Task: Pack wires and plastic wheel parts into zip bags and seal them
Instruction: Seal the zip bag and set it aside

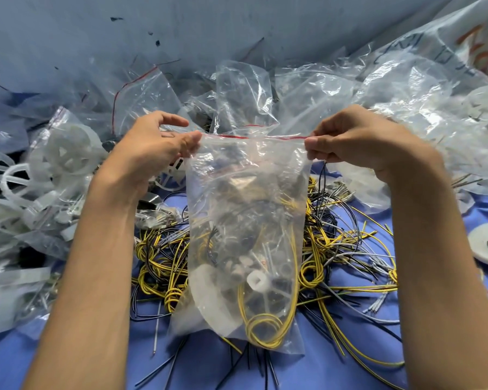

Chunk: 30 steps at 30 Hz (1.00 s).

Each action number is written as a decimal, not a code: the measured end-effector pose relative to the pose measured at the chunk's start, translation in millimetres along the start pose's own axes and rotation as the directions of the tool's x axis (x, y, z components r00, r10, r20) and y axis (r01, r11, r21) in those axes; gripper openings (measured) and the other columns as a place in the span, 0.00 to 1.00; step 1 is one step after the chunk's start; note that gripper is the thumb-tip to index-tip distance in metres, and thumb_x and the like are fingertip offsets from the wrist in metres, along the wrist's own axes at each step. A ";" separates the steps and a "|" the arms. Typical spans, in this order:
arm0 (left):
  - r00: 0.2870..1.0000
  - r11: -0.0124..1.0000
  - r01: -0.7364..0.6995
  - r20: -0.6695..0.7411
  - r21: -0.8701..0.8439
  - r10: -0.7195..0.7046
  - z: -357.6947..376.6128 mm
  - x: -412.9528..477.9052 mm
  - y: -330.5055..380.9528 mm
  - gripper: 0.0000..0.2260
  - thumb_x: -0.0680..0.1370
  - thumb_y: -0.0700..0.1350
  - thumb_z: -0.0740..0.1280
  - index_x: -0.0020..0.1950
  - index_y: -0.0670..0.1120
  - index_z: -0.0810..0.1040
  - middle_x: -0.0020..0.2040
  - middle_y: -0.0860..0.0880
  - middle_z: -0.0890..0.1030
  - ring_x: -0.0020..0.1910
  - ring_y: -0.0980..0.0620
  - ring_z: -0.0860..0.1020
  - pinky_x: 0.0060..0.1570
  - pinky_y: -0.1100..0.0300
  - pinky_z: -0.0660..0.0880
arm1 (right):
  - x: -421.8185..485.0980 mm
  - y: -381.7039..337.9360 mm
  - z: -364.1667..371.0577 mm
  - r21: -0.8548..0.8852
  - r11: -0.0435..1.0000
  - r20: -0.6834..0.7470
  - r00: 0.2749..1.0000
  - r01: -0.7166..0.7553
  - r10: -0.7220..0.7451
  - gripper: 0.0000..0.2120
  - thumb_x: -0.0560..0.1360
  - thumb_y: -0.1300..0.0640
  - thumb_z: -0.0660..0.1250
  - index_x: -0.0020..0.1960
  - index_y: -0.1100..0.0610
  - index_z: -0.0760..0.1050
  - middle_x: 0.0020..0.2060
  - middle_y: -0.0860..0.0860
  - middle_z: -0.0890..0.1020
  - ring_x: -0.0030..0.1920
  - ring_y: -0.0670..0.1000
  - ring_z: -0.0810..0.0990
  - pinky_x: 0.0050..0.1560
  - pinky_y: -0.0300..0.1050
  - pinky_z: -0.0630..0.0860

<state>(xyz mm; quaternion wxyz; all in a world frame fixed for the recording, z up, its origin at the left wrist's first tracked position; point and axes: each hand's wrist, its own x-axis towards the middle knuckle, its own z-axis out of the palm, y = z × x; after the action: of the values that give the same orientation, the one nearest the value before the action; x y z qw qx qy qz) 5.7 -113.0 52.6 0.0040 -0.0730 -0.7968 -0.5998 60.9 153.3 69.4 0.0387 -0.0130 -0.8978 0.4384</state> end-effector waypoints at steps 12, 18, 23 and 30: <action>0.992 0.989 0.116 0.038 0.092 -0.120 -4.3 -2.6 -2.7 0.06 0.74 0.46 0.69 0.42 0.44 0.81 0.29 0.55 0.82 0.28 0.62 0.79 0.34 0.72 0.75 | -5.2 6.7 -7.2 0.147 0.982 0.105 0.989 -0.115 0.100 0.06 0.74 0.55 0.69 0.40 0.56 0.82 0.34 0.48 0.85 0.35 0.40 0.82 0.38 0.31 0.79; 0.992 0.984 0.116 0.023 0.134 -0.121 -3.9 -1.8 -2.4 0.06 0.75 0.45 0.68 0.40 0.44 0.81 0.28 0.54 0.82 0.27 0.62 0.78 0.35 0.68 0.75 | -3.2 2.7 0.5 0.139 0.986 0.097 0.992 -0.093 0.080 0.08 0.73 0.54 0.70 0.38 0.56 0.82 0.31 0.47 0.84 0.30 0.38 0.79 0.34 0.29 0.77; 0.995 0.989 0.093 0.012 0.118 -0.095 -1.9 -2.2 -1.3 0.06 0.76 0.43 0.68 0.39 0.43 0.80 0.26 0.55 0.81 0.26 0.63 0.78 0.30 0.74 0.74 | -1.8 -0.1 3.9 0.167 0.983 0.063 0.995 -0.083 0.073 0.07 0.73 0.56 0.70 0.37 0.56 0.81 0.31 0.47 0.84 0.30 0.38 0.78 0.36 0.29 0.76; 1.000 0.969 0.031 -0.015 0.245 -0.028 1.5 0.5 -4.2 0.10 0.78 0.44 0.65 0.39 0.44 0.80 0.32 0.47 0.80 0.32 0.55 0.76 0.40 0.64 0.74 | -5.1 0.2 -2.6 0.107 0.993 0.010 0.999 -0.044 0.043 0.05 0.71 0.62 0.71 0.36 0.57 0.82 0.25 0.44 0.81 0.26 0.36 0.75 0.29 0.25 0.70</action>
<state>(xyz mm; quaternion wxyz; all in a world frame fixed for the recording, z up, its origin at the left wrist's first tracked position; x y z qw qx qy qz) 4.8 -112.6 48.2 0.0086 -0.0568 -0.8657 -0.4972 66.2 155.2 70.5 0.0264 -0.0287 -0.8727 0.4867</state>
